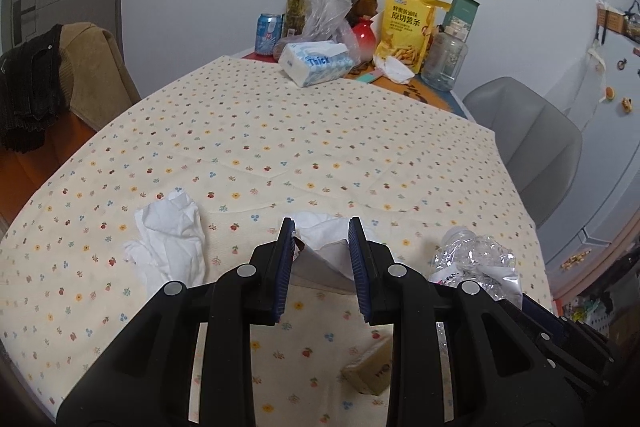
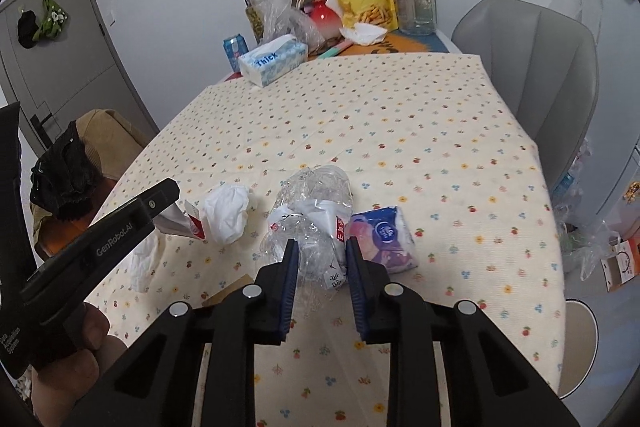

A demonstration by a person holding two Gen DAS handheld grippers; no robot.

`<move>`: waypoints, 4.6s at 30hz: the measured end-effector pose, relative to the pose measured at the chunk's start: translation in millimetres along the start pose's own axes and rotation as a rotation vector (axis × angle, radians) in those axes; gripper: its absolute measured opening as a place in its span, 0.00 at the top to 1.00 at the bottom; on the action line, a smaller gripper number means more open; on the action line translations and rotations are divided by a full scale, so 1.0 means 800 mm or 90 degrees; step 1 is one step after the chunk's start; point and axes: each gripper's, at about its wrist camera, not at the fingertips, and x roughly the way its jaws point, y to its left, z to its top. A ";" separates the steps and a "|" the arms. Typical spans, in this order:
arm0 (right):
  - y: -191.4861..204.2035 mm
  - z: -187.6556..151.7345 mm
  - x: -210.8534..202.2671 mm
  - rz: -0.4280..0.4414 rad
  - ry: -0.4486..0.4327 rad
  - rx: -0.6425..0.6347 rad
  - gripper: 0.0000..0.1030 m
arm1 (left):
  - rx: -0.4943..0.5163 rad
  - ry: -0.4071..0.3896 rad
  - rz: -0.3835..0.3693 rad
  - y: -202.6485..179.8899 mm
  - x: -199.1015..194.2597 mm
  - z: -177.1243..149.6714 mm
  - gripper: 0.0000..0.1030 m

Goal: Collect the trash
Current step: 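Carry the paper and plastic wrapper in both tools toward the bin, then open both tools over the bin to drop the paper and wrapper, then bring both tools back over the table toward the tissues and blue pack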

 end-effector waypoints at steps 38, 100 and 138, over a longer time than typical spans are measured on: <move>-0.229 -0.044 -0.154 -0.139 -0.105 0.169 0.77 | 0.179 0.000 -0.149 -0.278 -0.044 -0.050 0.73; -0.592 -0.232 -0.249 -0.412 -0.117 0.550 0.27 | 0.483 0.214 -0.350 -0.647 0.009 -0.258 0.36; -0.386 -0.087 -0.200 -0.296 -0.145 0.333 0.08 | 0.257 0.056 -0.212 -0.380 -0.021 -0.080 0.06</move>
